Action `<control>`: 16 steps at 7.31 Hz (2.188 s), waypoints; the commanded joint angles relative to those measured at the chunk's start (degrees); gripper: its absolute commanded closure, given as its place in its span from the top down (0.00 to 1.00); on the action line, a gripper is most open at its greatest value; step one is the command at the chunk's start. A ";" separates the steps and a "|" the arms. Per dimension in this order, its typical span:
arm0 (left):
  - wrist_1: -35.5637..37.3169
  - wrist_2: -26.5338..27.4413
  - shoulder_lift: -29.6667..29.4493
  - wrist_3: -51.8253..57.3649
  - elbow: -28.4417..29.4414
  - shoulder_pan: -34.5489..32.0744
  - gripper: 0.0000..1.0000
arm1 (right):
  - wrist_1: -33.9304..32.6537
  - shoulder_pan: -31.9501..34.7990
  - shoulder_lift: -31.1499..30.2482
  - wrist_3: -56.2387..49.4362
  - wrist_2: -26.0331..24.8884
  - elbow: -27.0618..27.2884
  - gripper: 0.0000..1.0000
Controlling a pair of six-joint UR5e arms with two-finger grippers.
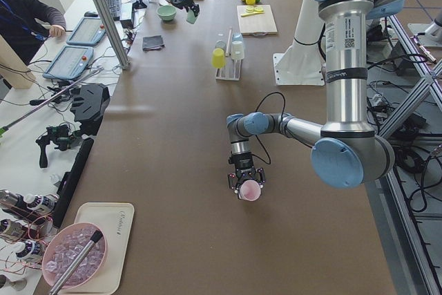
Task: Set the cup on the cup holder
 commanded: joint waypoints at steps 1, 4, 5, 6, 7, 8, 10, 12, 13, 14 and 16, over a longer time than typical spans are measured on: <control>-2.23 0.00 1.41 0.03 -0.03 -0.05 0.78 | 11.55 1.18 -2.47 9.45 3.50 3.42 0.46; -2.51 0.00 1.42 3.36 -0.55 -1.80 0.77 | 36.38 1.18 -6.85 23.87 6.05 3.17 0.46; -2.51 0.00 1.33 4.67 -1.16 -3.12 0.75 | 46.84 1.10 -8.78 30.97 6.14 3.08 0.46; -2.51 0.00 0.98 5.56 -1.52 -4.35 0.75 | 53.99 1.18 -9.24 36.17 5.97 2.82 0.46; -2.51 0.00 0.11 5.57 -1.52 -6.19 0.75 | 59.11 1.62 -9.15 39.97 5.62 2.81 0.46; -2.25 0.00 -1.55 5.65 -2.74 -9.08 0.75 | 65.51 2.14 -10.55 42.88 5.35 2.73 0.46; -1.63 -0.35 -5.50 5.65 -5.47 -15.49 0.73 | 79.49 2.15 -14.85 48.06 2.99 2.64 0.45; -0.58 -0.53 -10.34 5.48 -4.77 -16.49 0.71 | 91.70 1.10 -17.49 49.23 0.53 2.46 0.45; -0.57 -0.53 -11.84 5.13 -4.77 -16.58 0.71 | 96.12 -0.21 -17.76 50.45 -0.44 2.46 0.45; -0.57 -0.53 -12.90 4.87 -5.47 -16.84 0.71 | 101.64 -5.10 -18.55 50.64 -6.37 2.38 0.45; -0.57 -0.35 -18.41 4.51 -5.39 -19.29 0.71 | 106.52 -12.07 -19.26 52.04 -15.35 3.42 0.44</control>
